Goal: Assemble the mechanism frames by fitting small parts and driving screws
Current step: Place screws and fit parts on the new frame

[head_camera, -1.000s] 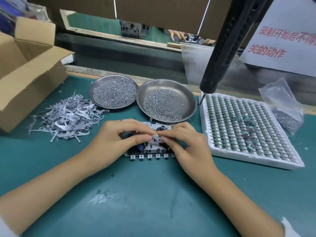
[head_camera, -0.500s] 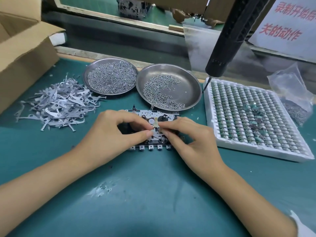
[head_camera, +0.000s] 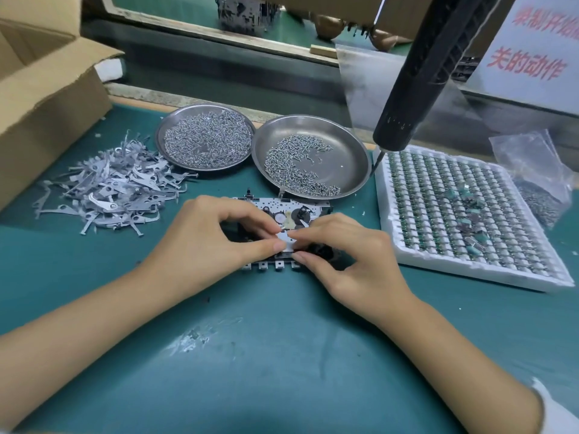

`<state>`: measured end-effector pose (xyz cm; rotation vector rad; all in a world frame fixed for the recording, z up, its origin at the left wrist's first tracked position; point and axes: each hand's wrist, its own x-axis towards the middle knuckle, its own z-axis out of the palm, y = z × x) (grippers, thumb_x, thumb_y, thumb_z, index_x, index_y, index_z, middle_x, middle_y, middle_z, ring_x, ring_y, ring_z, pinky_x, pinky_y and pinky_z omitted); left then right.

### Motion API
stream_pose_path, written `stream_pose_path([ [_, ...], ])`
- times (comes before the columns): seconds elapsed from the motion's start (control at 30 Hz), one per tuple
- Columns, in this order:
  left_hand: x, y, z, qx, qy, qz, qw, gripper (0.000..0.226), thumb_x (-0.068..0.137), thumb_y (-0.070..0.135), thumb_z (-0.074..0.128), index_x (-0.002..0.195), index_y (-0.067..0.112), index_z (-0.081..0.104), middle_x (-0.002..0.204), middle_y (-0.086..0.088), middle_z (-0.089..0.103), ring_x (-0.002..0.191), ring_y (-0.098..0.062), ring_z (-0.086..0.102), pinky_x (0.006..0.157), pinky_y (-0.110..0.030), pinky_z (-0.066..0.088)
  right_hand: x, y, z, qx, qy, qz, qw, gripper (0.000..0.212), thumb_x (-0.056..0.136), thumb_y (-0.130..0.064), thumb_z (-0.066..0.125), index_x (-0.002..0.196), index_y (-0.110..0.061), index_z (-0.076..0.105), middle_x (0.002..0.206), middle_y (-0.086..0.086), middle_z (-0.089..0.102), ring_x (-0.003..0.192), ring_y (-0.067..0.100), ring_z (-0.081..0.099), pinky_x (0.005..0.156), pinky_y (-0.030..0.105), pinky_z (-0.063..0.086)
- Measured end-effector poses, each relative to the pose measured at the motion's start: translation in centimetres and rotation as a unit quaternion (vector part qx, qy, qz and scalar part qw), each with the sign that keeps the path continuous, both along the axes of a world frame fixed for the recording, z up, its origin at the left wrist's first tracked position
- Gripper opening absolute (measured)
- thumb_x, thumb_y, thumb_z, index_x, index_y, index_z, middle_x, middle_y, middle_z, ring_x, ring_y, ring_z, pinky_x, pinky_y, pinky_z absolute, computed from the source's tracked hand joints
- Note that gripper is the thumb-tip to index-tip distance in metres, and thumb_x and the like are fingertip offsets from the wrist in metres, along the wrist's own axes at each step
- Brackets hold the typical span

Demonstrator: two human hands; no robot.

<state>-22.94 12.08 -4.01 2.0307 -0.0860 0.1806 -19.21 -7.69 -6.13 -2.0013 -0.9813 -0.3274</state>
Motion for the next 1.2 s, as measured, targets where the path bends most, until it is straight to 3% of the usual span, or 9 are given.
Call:
stream_pose_path([
  [0.37,0.09,-0.13,-0.17,-0.013,0.005,-0.033,0.999,0.017,0.071,0.017,0.079,0.077,0.032,0.074,0.072,0.010,0.072,0.071,-0.004,0.068,0.071,-0.015,0.051,-0.39,0.35,-0.21,0.005,-0.004,-0.027,1.000,0.020,0.079,-0.001,0.072,0.098,-0.006,0.073,0.084,0.002,0.072,0.082,0.018,0.063,0.076,0.026,0.050],
  [0.53,0.25,-0.01,-0.20,-0.027,0.025,-0.038,0.999,0.019,0.073,0.019,0.078,0.086,0.031,0.073,0.074,0.010,0.073,0.074,-0.010,0.068,0.076,-0.022,0.053,-0.35,0.22,0.26,0.072,0.096,-0.068,0.990,0.018,0.088,-0.011,0.061,0.100,-0.010,0.073,0.091,-0.002,0.072,0.086,0.009,0.066,0.079,0.022,0.051],
  [0.7,0.11,-0.11,-0.19,-0.010,0.005,-0.038,0.999,0.019,0.072,0.019,0.080,0.085,0.032,0.073,0.073,0.012,0.073,0.072,0.000,0.066,0.074,-0.013,0.051,-0.26,0.26,0.30,0.101,0.145,-0.083,0.981,0.016,0.089,-0.010,0.062,0.099,-0.010,0.074,0.091,-0.002,0.072,0.087,0.012,0.068,0.081,0.029,0.053],
  [0.93,0.25,0.13,-0.06,0.000,0.005,-0.048,0.999,0.020,0.072,0.023,0.079,0.089,0.032,0.073,0.076,0.012,0.073,0.075,-0.004,0.068,0.076,-0.021,0.054,-0.28,0.23,0.50,0.067,0.097,-0.056,0.991,0.015,0.084,-0.010,0.067,0.096,-0.008,0.074,0.088,0.001,0.072,0.083,0.011,0.066,0.078,0.021,0.050],
  [1.1,0.24,0.05,-0.18,-0.023,0.011,-0.041,0.999,0.021,0.073,0.019,0.078,0.088,0.033,0.072,0.075,0.010,0.074,0.072,-0.004,0.067,0.074,-0.028,0.056,-0.40,0.26,-0.26,-0.025,-0.008,-0.040,0.999,0.008,0.081,-0.008,0.072,0.087,-0.004,0.075,0.095,0.007,0.065,0.086,0.018,0.063,0.077,0.023,0.050],
  [1.2,0.15,-0.15,-0.34,-0.026,0.006,-0.030,0.999,0.024,0.074,0.015,0.078,0.088,0.034,0.072,0.073,0.010,0.073,0.068,-0.004,0.065,0.071,-0.029,0.056,-0.47,0.22,-0.40,-0.073,-0.059,-0.033,0.995,0.010,0.085,-0.010,0.066,0.087,-0.002,0.073,0.097,0.008,0.064,0.090,0.023,0.061,0.076,0.034,0.052],
])
